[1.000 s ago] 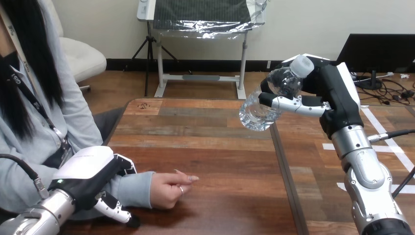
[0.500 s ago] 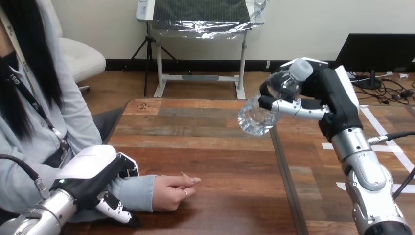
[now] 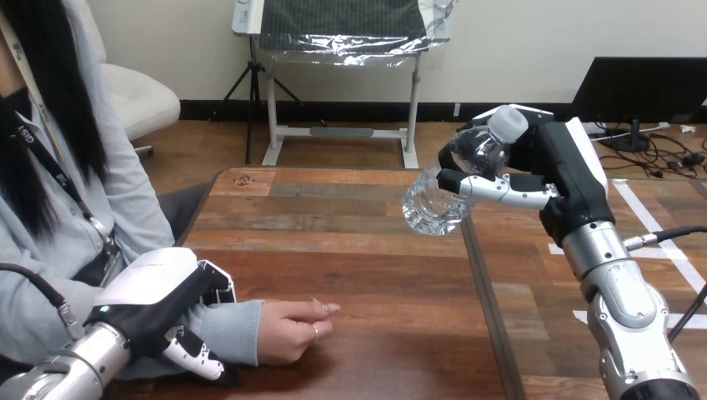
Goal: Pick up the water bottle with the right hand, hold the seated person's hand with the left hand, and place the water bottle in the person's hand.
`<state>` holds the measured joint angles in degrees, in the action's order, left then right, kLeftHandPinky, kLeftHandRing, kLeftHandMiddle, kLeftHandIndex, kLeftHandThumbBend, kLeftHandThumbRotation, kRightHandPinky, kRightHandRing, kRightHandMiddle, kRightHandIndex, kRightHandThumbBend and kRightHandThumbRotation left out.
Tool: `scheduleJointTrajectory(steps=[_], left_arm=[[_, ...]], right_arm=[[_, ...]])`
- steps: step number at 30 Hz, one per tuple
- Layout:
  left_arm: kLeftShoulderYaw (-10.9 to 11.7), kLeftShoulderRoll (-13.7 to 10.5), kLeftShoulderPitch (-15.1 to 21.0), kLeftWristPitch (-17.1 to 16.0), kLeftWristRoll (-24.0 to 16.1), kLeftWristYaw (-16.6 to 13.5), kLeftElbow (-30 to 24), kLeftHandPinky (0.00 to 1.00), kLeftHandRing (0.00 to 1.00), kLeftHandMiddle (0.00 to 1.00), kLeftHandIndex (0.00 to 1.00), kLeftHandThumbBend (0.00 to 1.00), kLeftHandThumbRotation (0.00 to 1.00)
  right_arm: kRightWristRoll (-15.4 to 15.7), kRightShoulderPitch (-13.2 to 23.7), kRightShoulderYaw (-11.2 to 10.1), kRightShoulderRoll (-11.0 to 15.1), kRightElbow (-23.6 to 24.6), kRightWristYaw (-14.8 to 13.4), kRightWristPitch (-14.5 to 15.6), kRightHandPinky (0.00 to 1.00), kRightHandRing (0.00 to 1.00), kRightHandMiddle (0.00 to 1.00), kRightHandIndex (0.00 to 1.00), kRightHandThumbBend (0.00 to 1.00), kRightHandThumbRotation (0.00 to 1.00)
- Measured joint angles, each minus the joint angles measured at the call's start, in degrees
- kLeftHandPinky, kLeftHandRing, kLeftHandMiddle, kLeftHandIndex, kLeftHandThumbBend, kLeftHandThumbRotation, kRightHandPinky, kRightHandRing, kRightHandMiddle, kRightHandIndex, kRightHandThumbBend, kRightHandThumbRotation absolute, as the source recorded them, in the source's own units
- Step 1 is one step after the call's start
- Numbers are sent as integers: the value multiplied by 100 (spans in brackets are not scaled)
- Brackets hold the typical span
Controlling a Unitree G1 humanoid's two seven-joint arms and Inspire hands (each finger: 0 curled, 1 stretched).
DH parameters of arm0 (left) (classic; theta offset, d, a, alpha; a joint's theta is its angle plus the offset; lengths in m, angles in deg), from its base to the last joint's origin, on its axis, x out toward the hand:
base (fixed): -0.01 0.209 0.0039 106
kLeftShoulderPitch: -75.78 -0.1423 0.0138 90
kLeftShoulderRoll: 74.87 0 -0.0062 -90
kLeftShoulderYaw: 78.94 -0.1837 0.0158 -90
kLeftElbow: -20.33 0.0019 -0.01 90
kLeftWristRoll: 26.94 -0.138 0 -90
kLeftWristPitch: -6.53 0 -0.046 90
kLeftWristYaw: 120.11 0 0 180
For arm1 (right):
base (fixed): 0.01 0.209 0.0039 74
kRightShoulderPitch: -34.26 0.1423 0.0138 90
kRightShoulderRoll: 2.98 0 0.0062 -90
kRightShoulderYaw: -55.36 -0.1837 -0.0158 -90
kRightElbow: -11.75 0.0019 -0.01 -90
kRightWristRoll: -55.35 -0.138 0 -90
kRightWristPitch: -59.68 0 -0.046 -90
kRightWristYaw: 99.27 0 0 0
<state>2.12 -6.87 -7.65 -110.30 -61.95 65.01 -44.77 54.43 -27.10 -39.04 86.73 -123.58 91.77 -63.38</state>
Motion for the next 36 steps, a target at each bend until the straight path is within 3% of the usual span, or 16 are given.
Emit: scheduleJointTrajectory(steps=[13, 36], left_arm=[[0, -9, -16, -102, 87, 0, 1, 24, 29, 34, 33, 91, 0], [7, -43, -5, -125, 117, 94, -30, 22, 27, 34, 33, 90, 0]], right_arm=[[145, 6, 28, -58, -275, -8, -11, 35, 40, 48, 50, 78, 0], [496, 17, 250, -220, -1228, -9, -271, 33, 38, 46, 49, 79, 0]])
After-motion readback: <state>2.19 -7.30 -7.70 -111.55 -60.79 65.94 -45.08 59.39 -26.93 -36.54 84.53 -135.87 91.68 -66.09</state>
